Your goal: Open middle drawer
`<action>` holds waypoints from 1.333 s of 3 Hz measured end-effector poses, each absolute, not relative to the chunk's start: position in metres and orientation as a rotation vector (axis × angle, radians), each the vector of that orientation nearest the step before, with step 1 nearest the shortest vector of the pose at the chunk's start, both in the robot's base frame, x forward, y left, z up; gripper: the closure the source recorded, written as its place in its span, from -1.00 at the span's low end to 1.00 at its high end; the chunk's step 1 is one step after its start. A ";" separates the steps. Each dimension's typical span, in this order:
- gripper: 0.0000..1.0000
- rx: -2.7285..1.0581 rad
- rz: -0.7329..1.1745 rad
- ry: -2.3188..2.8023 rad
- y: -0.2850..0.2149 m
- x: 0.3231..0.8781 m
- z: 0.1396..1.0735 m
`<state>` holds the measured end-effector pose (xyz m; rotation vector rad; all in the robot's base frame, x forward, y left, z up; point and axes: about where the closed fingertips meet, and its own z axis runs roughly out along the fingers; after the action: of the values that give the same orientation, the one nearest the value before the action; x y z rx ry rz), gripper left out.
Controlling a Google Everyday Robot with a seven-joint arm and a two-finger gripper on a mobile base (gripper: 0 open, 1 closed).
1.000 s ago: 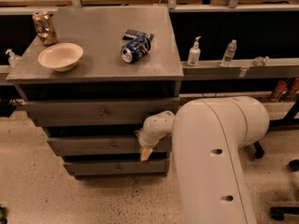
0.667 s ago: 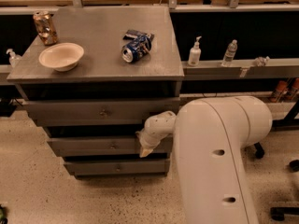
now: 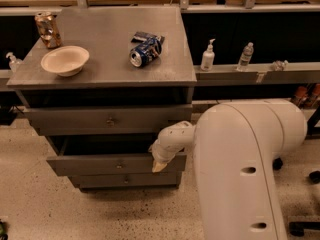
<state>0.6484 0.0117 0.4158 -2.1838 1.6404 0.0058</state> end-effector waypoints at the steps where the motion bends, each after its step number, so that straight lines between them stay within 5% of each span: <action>1: -0.10 -2.158 0.028 1.667 0.008 0.627 0.425; 4: 0.06 -2.053 0.171 1.767 0.011 0.571 0.418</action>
Offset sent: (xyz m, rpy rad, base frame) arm -0.0893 -0.0055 0.0095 0.1121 0.1055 -0.1243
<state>0.5710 0.0111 0.4178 -2.0534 1.7670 0.1708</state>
